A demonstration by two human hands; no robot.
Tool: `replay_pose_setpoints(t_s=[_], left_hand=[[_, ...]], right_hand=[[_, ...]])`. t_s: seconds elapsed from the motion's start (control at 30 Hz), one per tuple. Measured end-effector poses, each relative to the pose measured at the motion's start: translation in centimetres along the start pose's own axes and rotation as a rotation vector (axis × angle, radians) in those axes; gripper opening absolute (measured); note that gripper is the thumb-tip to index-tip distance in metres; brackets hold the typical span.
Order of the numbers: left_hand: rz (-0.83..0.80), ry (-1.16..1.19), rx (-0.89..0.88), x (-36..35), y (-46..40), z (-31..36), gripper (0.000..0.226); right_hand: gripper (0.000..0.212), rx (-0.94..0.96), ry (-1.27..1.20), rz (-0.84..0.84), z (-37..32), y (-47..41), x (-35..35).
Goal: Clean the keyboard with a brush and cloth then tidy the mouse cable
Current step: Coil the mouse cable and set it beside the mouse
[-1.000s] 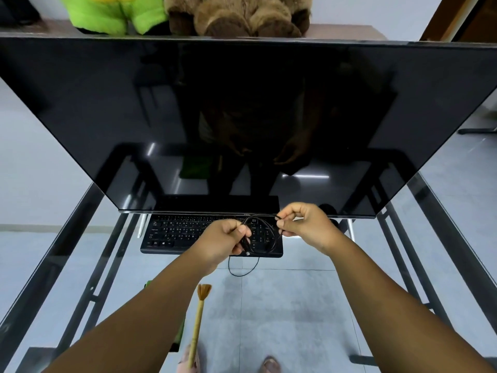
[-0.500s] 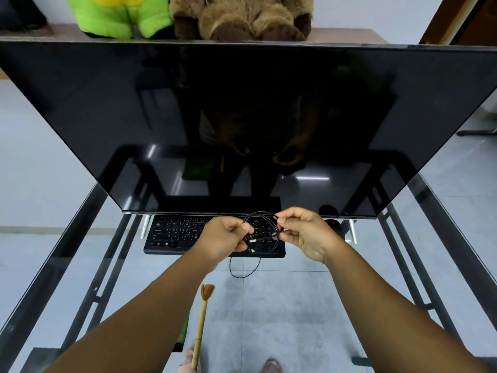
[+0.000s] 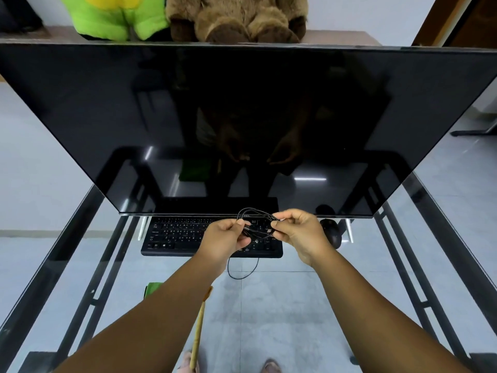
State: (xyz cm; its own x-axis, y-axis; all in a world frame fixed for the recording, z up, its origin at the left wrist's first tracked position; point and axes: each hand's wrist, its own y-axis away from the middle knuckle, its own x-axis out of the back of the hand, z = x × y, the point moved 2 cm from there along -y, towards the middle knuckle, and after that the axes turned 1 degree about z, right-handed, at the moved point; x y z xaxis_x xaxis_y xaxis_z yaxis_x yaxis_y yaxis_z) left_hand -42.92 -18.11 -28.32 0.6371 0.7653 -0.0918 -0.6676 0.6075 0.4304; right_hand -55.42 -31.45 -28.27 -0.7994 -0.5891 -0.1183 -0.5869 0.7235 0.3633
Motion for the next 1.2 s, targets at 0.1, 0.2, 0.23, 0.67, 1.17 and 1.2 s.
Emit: replay_pose_setpoints(t_s=[0.1,0.2,0.23,0.67,1.17,1.2], left_hand=[[-0.038,0.078,0.005,-0.6,0.3,0.0,0.022],[-0.046,0.081,-0.004,-1.0,0.3,-0.2,0.022],[-0.058,0.076,-0.01,-1.2,0.3,-0.4,0.022],[-0.126,0.054,-0.04,-3.1,-0.1,-1.3,0.008],[-0.062,-0.406,0.1,-5.6,-4.6,-4.9,0.022],[-0.076,-0.456,0.107,-6.0,-5.0,-5.1,0.022]], right_hand=[[0.011,-0.009,-0.078,0.059,0.6,-0.1,0.1],[0.009,-0.049,-0.155,0.082,0.9,0.1,0.3],[0.008,-0.062,-0.186,0.08,1.0,0.2,0.4],[0.017,-0.15,-0.214,0.093,1.9,-0.1,1.9],[0.009,0.059,0.293,0.378,6.5,-1.1,8.1],[0.009,0.127,0.404,0.385,6.9,-1.1,8.6]])
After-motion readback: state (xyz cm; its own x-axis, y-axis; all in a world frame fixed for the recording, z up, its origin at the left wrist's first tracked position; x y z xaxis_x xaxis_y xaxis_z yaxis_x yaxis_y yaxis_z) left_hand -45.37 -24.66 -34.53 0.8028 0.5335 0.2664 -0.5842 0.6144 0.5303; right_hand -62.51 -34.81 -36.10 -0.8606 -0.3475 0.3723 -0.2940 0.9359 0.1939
